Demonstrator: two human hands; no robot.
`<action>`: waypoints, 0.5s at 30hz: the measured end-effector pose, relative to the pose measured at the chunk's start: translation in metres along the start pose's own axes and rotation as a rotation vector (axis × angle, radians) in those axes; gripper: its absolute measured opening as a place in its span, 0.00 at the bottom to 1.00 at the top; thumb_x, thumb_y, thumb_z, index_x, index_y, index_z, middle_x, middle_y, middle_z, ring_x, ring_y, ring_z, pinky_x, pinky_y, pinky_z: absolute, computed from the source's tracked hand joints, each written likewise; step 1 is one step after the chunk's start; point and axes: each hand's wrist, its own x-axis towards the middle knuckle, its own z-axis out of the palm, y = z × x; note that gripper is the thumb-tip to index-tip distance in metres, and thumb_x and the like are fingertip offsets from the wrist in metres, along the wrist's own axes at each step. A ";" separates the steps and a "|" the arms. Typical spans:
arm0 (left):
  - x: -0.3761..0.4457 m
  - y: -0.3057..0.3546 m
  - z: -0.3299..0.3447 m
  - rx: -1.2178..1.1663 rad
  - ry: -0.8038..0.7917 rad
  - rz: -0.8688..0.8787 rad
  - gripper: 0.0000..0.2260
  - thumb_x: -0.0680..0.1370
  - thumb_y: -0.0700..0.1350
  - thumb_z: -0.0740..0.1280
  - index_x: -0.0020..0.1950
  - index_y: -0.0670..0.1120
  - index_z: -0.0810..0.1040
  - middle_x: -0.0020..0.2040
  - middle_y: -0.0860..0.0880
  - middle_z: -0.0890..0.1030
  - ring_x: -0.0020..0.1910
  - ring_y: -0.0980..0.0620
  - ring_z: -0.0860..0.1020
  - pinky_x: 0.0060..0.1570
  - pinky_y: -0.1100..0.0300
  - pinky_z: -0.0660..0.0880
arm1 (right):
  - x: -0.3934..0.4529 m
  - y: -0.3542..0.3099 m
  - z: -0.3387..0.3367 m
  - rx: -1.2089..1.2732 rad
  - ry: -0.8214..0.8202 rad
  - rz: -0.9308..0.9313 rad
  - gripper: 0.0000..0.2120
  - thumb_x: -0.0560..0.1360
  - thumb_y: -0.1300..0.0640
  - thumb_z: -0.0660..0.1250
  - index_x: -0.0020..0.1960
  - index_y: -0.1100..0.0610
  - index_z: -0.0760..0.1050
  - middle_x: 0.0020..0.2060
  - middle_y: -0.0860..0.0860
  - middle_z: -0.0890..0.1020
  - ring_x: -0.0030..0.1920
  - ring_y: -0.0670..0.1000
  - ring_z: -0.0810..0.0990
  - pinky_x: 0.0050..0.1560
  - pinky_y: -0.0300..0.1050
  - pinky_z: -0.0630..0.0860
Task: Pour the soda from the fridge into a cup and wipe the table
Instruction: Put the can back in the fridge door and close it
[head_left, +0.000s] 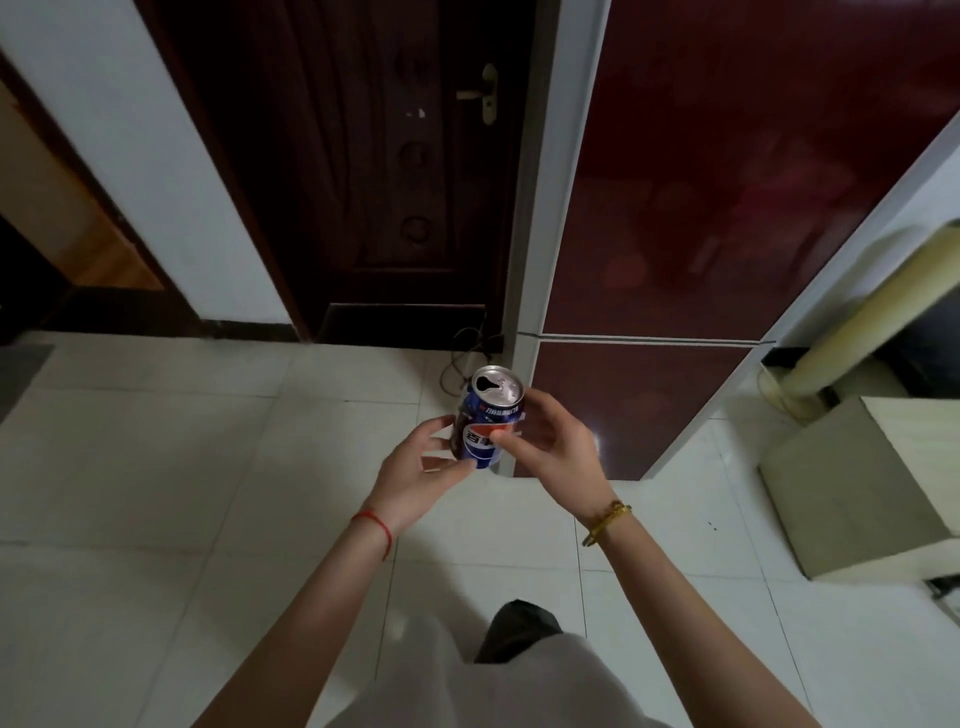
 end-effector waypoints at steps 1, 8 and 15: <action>0.009 0.004 -0.001 0.053 0.019 0.039 0.28 0.71 0.48 0.76 0.70 0.53 0.71 0.60 0.52 0.78 0.55 0.53 0.79 0.56 0.59 0.77 | 0.008 -0.001 0.001 -0.006 0.005 0.001 0.24 0.69 0.49 0.76 0.62 0.50 0.74 0.52 0.46 0.84 0.52 0.46 0.83 0.54 0.47 0.81; 0.068 0.033 0.002 0.116 0.104 0.294 0.30 0.68 0.48 0.78 0.67 0.51 0.71 0.60 0.58 0.77 0.58 0.62 0.75 0.50 0.79 0.68 | 0.068 -0.001 0.000 -0.042 0.018 -0.039 0.25 0.69 0.50 0.76 0.64 0.53 0.74 0.52 0.46 0.83 0.51 0.46 0.83 0.53 0.48 0.82; 0.120 0.053 -0.002 0.057 0.193 0.330 0.30 0.66 0.50 0.80 0.65 0.50 0.73 0.58 0.55 0.80 0.56 0.60 0.77 0.51 0.77 0.71 | 0.124 0.001 -0.009 -0.062 -0.046 -0.099 0.25 0.70 0.51 0.76 0.65 0.50 0.73 0.54 0.42 0.82 0.54 0.43 0.81 0.55 0.44 0.80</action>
